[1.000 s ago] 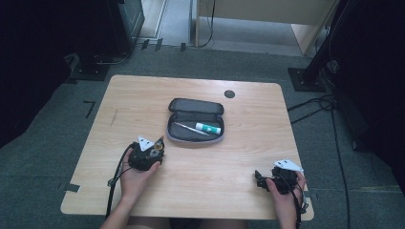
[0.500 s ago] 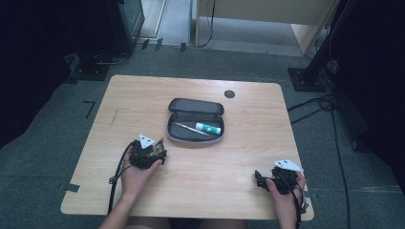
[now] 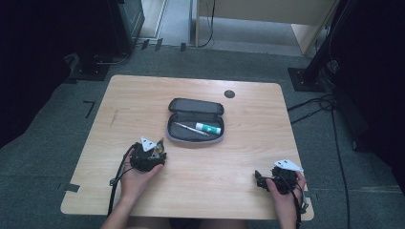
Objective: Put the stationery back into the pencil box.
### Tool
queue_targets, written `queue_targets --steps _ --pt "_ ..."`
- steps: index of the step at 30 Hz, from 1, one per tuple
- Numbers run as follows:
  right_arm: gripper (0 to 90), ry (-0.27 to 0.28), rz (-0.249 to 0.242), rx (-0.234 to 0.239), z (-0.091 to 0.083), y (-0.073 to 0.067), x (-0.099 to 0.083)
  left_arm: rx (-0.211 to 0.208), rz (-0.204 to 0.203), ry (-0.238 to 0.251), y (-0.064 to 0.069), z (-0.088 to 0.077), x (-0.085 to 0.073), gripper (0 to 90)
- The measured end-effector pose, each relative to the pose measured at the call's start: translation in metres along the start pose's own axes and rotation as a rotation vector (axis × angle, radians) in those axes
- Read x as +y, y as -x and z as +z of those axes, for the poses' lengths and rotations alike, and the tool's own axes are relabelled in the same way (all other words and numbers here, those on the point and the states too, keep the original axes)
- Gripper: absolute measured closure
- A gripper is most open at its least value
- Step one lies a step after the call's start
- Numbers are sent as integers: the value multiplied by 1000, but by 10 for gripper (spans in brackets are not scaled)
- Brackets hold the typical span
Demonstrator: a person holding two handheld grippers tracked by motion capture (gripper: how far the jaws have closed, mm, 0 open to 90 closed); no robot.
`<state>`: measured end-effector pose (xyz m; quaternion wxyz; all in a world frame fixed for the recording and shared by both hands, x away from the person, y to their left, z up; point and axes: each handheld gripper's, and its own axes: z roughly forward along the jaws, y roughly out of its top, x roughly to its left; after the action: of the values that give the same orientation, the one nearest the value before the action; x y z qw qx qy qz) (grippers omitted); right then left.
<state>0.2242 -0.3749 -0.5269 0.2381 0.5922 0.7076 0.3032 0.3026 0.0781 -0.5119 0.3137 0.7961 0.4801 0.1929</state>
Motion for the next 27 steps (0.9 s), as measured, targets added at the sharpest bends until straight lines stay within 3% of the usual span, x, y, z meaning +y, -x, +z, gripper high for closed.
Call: queue_targets --steps 4,15,27 --pt "0 0 0 0 0 0 0 -17 20 1 -2 -2 -1 417" --pt "0 0 0 0 0 0 0 -37 29 9 -3 -5 -4 426" --pt "0 0 0 0 0 0 0 -95 29 73 -2 -25 7 427"
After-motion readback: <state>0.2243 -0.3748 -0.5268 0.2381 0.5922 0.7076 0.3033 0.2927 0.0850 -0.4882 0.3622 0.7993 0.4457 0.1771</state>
